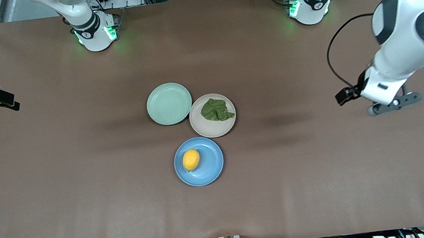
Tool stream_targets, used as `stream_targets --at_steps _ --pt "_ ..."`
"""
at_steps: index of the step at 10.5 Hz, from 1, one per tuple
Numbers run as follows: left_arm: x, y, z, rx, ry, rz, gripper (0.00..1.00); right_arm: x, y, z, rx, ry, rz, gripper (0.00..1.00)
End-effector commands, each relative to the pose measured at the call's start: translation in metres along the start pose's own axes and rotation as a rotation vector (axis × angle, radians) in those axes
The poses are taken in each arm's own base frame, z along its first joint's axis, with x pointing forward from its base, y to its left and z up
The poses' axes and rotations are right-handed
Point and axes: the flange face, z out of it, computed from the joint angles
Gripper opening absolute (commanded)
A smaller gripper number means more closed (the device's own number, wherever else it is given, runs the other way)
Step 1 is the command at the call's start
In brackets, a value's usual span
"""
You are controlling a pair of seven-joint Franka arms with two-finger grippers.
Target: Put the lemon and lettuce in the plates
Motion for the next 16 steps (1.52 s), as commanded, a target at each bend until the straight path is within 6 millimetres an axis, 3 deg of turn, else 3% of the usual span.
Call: stream_targets --at_steps 1,4,6,7,11,16 --pt "-0.013 -0.015 -0.043 -0.039 0.053 0.018 1.00 -0.001 0.002 -0.005 -0.006 -0.003 0.008 1.00" --pt "-0.020 -0.015 -0.098 -0.043 0.114 0.047 1.00 -0.001 0.002 -0.005 -0.006 -0.003 0.008 1.00" --pt "-0.029 -0.009 -0.134 -0.029 0.103 0.158 1.00 -0.002 0.002 -0.005 -0.006 -0.001 0.007 1.00" --pt "-0.029 -0.009 -0.144 -0.026 0.094 0.169 1.00 -0.002 0.002 -0.005 -0.006 -0.001 0.007 1.00" --pt "-0.026 -0.011 -0.167 -0.017 0.031 0.224 1.00 -0.002 0.003 -0.005 -0.012 -0.003 0.008 1.00" --pt "-0.033 -0.014 -0.165 -0.013 -0.025 0.251 1.00 -0.002 0.002 -0.005 -0.027 -0.003 0.004 1.00"
